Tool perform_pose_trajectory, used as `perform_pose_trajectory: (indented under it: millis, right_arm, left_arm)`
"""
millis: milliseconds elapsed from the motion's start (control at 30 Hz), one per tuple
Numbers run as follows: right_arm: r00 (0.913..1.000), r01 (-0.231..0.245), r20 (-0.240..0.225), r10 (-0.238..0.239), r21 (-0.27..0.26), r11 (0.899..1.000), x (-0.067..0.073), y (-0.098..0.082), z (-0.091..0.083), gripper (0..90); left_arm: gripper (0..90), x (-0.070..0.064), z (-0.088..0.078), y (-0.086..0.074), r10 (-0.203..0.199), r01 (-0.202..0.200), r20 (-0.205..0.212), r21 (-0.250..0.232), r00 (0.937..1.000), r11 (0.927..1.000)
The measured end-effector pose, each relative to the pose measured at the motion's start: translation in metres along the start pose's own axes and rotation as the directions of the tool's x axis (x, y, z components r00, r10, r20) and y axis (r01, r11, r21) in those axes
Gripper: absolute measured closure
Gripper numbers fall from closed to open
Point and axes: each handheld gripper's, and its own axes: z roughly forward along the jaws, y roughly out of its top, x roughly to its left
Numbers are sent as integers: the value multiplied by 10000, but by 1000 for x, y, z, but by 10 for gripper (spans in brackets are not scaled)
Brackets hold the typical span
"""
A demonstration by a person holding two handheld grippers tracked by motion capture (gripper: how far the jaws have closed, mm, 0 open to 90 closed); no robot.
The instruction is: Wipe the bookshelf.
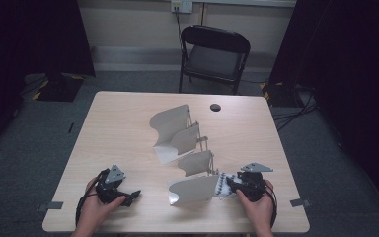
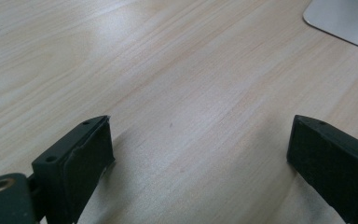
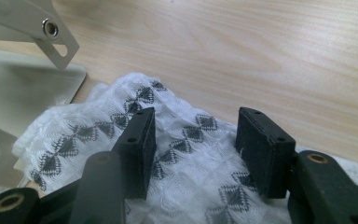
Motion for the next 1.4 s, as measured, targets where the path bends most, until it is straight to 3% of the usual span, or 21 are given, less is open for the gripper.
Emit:
perform_pose_trajectory:
  millis: [433, 533, 700, 900, 967, 1100, 1267, 1400]
  right_arm:
    - [9990, -87, -440, 77, -241, 9997, -4, 6, -13, 392]
    - [9991, -337, -264, 332, -169, 9993, -10, 4, -12, 390]
    - [9996, -296, 0, 296, 127, 9995, -16, -5, -4, 393]
    - [9930, -997, 632, 994, 21, 9950, -29, -5, -4, 415]
    - [9906, -1260, 540, 1258, 7, 9920, -30, -4, -5, 409]
    - [9916, -1257, 311, 1255, 42, 9921, -27, -3, -9, 383]
    - [9933, -1097, -354, 1100, 113, 9939, -20, -9, -19, 351]
    - [9951, -815, -540, 823, 177, 9965, -13, -14, -25, 346]
  left_arm:
    - [65, 0, 0, 0, -20, 20, -1, 1, 10000, 10000]
    - [66, 0, 0, 0, -36, 36, -20, -3, 10000, 10000]
    - [65, -1, 0, 0, -52, 52, -21, -6, 10000, 10000]
    - [63, -1, 0, 0, -51, 51, -38, -6, 10000, 10000]
    - [63, 0, 0, 0, -48, 48, -36, -2, 10000, 10000]
    - [60, 0, 1, 1, -19, 19, -27, 22, 10000, 10000]
    - [55, 0, 1, 1, -44, 44, -15, 37, 10000, 10000]
    - [54, 0, 1, 1, 1, -1, -24, 77, 10000, 10000]
